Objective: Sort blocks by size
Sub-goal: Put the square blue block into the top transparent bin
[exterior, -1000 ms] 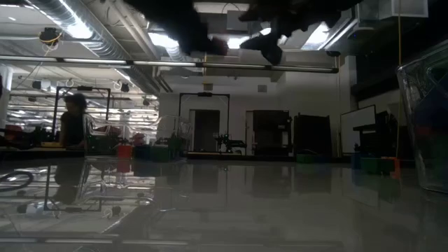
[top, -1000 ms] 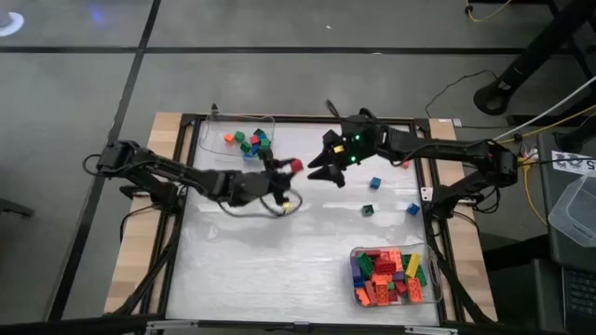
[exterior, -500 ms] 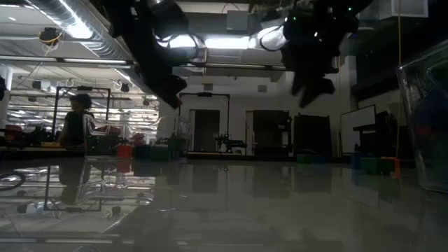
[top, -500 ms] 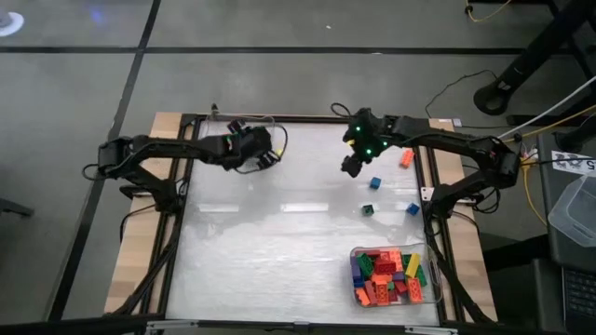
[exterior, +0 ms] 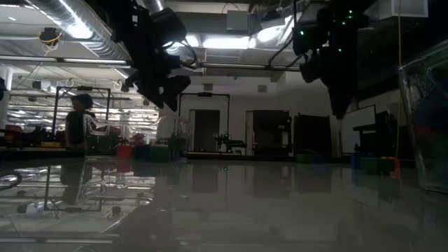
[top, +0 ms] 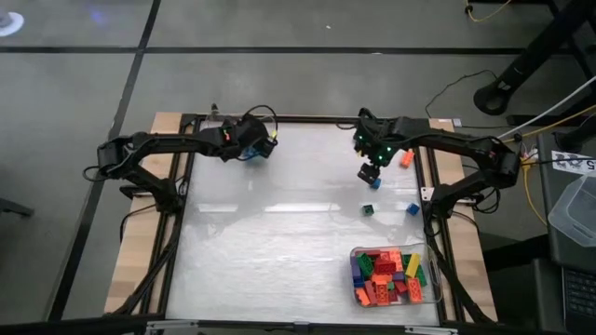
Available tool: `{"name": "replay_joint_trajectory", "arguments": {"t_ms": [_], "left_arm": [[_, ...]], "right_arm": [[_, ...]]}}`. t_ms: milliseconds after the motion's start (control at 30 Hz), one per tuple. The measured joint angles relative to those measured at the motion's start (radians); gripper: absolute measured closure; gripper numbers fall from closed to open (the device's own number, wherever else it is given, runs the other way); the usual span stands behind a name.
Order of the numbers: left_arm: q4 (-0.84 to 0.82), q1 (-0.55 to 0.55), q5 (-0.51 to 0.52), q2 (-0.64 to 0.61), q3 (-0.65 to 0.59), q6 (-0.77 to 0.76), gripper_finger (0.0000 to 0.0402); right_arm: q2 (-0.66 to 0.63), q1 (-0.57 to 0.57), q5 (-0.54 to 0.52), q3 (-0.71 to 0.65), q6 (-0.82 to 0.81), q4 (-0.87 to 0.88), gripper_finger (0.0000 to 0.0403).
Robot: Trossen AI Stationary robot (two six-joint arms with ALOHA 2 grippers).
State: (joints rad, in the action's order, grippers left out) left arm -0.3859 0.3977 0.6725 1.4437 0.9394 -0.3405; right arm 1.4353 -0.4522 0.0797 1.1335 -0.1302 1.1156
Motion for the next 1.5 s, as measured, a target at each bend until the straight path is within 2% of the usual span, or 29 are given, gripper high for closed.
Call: {"name": "replay_joint_trajectory", "arguments": {"t_ms": [200,633,1033,1133,1267,1333,1500], "left_arm": [[0.000,-0.003,-0.127,0.000,0.000,0.013,0.0190],[0.000,-0.003,-0.134,0.000,0.000,-0.001,0.0190],[0.000,-0.003,-0.139,0.000,0.000,-0.001,0.0190],[0.001,-0.003,-0.139,0.000,0.000,-0.001,0.0190],[0.004,-0.004,-0.139,0.000,0.000,-0.001,0.0190],[0.004,-0.007,-0.139,0.000,0.000,-0.001,0.0190],[0.021,-0.037,-0.142,0.001,0.000,0.000,0.0190]], "right_arm": [[0.000,0.001,0.013,-0.112,0.060,0.000,0.0159],[0.001,0.001,-0.078,-0.314,0.113,-0.223,0.0159],[0.001,0.001,-0.062,-0.392,0.121,-0.296,0.0161],[0.001,0.001,-0.062,-0.397,0.121,-0.311,0.0180],[0.001,0.000,-0.049,-0.397,0.121,-0.367,0.0239],[0.000,0.000,-0.008,-0.397,0.121,-0.398,0.0273],[0.000,0.000,0.164,-0.397,0.105,-0.488,0.0276]]}}
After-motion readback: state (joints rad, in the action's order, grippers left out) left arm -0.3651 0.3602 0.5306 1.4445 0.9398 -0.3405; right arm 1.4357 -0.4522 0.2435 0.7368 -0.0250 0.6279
